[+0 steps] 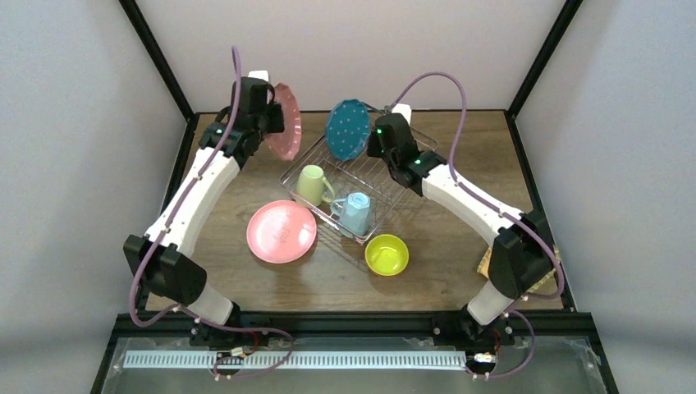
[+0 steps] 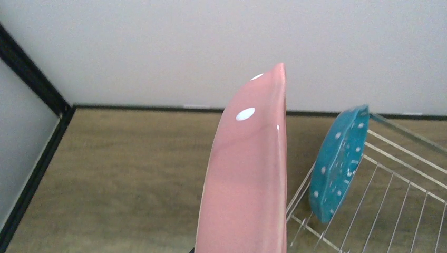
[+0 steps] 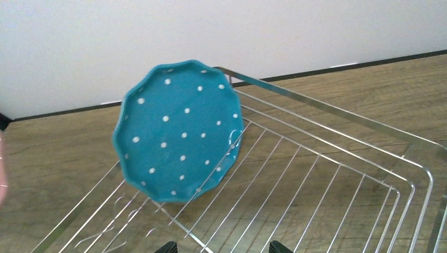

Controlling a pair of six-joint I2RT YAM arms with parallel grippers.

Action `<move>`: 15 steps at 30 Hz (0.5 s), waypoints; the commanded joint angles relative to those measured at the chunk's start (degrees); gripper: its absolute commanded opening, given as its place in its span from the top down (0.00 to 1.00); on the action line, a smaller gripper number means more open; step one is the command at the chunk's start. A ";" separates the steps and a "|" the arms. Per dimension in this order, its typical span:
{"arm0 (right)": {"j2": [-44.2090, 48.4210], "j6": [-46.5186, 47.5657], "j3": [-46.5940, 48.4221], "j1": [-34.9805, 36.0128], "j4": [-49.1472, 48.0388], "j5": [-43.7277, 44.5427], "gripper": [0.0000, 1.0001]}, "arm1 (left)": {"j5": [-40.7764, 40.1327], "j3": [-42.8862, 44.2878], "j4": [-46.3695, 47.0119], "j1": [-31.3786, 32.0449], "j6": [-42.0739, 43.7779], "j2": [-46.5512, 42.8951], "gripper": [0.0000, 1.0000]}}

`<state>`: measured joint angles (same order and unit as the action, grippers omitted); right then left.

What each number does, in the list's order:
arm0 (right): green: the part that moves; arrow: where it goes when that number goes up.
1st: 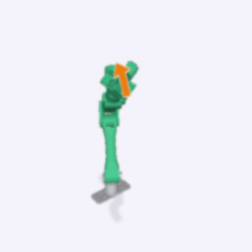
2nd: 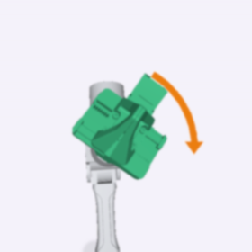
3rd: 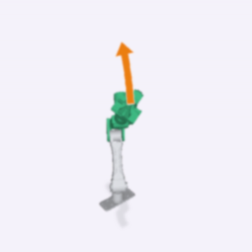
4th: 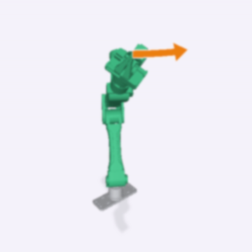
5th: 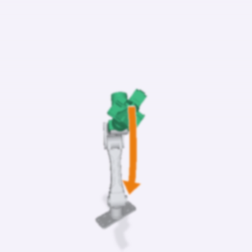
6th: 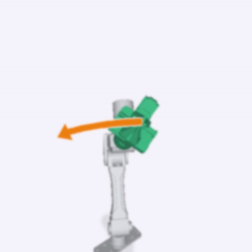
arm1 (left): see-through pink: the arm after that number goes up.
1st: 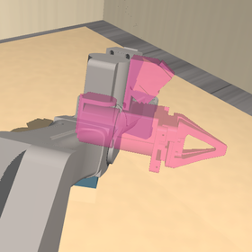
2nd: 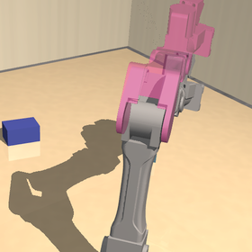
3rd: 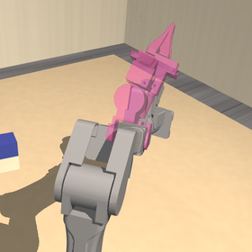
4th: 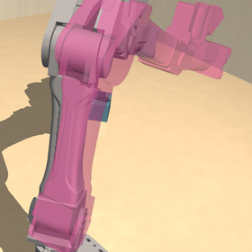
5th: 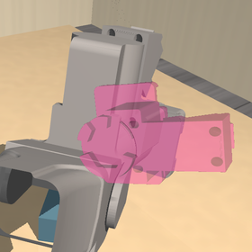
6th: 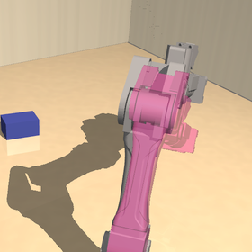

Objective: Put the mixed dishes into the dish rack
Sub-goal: Insert the plate into the dish rack.

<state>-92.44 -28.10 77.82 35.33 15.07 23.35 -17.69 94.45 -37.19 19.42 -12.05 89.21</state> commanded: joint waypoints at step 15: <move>-5.88 -2.80 -1.97 -10.57 -11.58 0.05 0.01 | 15.90 -4.81 39.39 5.46 13.33 3.17 0.97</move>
<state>-97.49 -30.04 77.45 26.92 8.73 22.92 -6.17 89.01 -13.45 22.59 -2.72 90.52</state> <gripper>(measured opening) 0.993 0.415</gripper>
